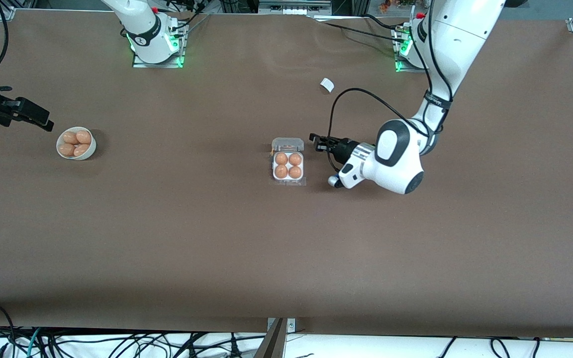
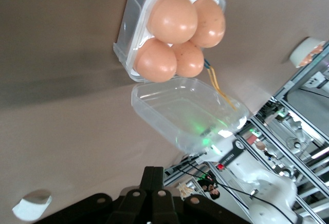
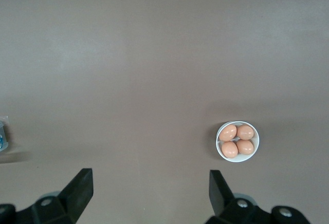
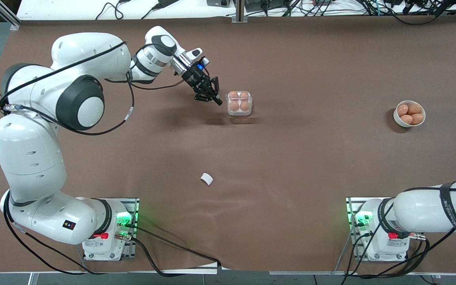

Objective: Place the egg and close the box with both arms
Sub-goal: 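Push the clear lid over the eggs with the left gripper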

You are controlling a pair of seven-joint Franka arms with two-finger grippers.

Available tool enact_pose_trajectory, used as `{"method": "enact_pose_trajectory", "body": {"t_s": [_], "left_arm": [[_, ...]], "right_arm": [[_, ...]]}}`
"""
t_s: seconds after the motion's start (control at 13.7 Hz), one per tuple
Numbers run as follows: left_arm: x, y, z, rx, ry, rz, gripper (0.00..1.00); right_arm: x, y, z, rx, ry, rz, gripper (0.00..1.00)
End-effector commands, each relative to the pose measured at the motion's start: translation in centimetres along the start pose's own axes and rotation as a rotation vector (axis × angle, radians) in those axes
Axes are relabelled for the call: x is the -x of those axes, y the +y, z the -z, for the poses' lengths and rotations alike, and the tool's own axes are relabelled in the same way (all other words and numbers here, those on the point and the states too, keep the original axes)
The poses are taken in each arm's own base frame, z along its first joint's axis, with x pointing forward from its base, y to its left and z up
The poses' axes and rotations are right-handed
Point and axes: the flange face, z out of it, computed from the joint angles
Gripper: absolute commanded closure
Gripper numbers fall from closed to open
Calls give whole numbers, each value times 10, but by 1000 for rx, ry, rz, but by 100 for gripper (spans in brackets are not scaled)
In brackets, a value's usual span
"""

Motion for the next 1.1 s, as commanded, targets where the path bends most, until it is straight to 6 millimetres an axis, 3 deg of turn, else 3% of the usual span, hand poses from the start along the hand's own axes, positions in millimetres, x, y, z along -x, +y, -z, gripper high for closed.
{"method": "enact_pose_trajectory", "body": {"t_s": [0.0,0.15,0.44,1.02], "left_arm": [[11,-2,12,-64,-53,-10,100],[12,-3,-5,-81,-77,-8,100],[23,17,-53,-117,-129,-34,100],[11,22,-100,-108,-63,-32,100]], "right_arm": [[1,0,2,-2,-4,9,0],[2,0,3,-2,-2,7,0],[2,0,2,-2,-4,7,0],[1,2,2,-2,-4,6,0]]}}
